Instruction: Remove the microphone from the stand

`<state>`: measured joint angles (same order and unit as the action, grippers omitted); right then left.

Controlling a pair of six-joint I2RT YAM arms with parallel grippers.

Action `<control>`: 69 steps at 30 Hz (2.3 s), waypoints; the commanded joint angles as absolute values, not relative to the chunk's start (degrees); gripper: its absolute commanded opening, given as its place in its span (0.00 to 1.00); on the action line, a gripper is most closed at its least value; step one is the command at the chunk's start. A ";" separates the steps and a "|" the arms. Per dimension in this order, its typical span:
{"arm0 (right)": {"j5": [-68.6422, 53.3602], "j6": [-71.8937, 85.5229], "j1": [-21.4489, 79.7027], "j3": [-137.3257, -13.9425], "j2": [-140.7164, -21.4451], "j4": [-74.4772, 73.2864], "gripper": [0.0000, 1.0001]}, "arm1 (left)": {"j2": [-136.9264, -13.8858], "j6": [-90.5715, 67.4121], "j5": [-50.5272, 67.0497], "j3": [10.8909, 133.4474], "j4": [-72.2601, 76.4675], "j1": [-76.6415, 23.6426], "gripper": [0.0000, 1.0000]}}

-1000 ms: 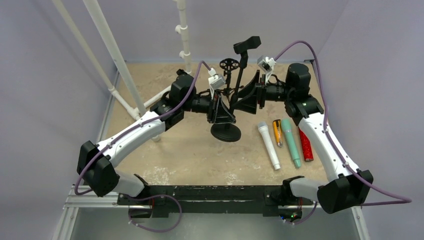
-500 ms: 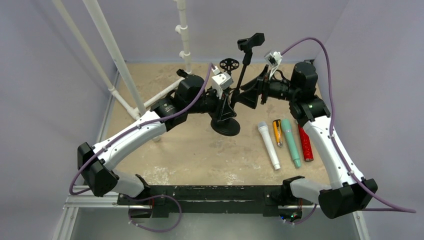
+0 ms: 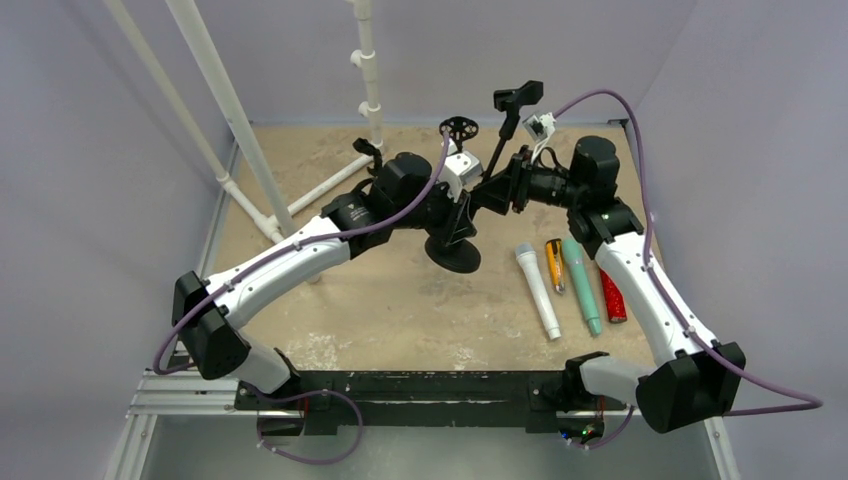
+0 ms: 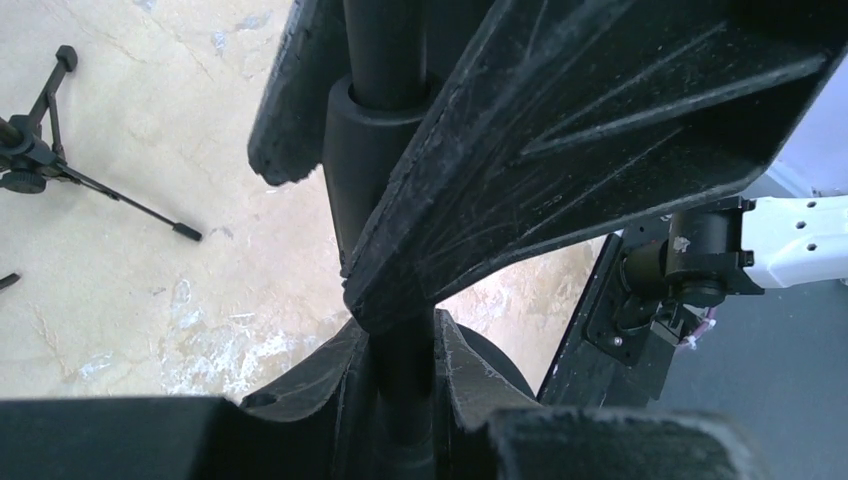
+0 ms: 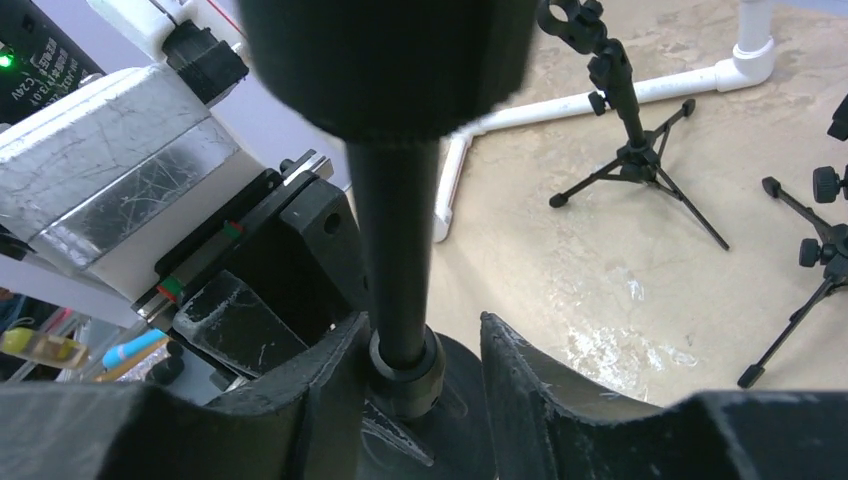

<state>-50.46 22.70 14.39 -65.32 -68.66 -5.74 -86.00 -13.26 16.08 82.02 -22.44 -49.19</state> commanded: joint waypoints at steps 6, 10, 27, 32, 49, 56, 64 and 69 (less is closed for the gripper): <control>-50.18 22.00 14.66 -63.29 -67.64 -1.75 0.12 | -83.51 -11.17 16.83 83.66 -16.79 -49.27 0.00; -51.96 16.19 14.02 -62.55 -65.67 -2.04 0.00 | -80.13 -13.46 27.78 77.89 -9.92 -46.67 0.00; -52.56 8.76 11.45 -63.81 -63.48 -9.00 0.51 | -76.11 -29.78 59.55 69.74 13.18 -38.14 0.00; -52.03 8.80 11.34 -65.05 -62.63 -10.97 0.66 | -76.27 -24.40 49.02 71.75 4.81 -38.15 0.00; -48.88 23.31 11.34 -68.11 -66.38 -4.87 0.81 | -80.21 -12.38 14.68 78.78 -13.59 -46.01 0.00; -47.07 27.85 12.61 -63.79 -68.20 -0.64 0.69 | -81.98 -10.51 7.71 79.60 -15.14 -48.87 0.00; -47.25 29.08 13.91 -59.96 -68.70 1.96 0.42 | -84.44 -10.96 6.50 81.36 -15.73 -49.52 0.00; -48.26 28.04 14.31 -59.33 -68.95 3.12 0.11 | -84.39 -11.07 7.27 80.97 -15.26 -49.48 0.00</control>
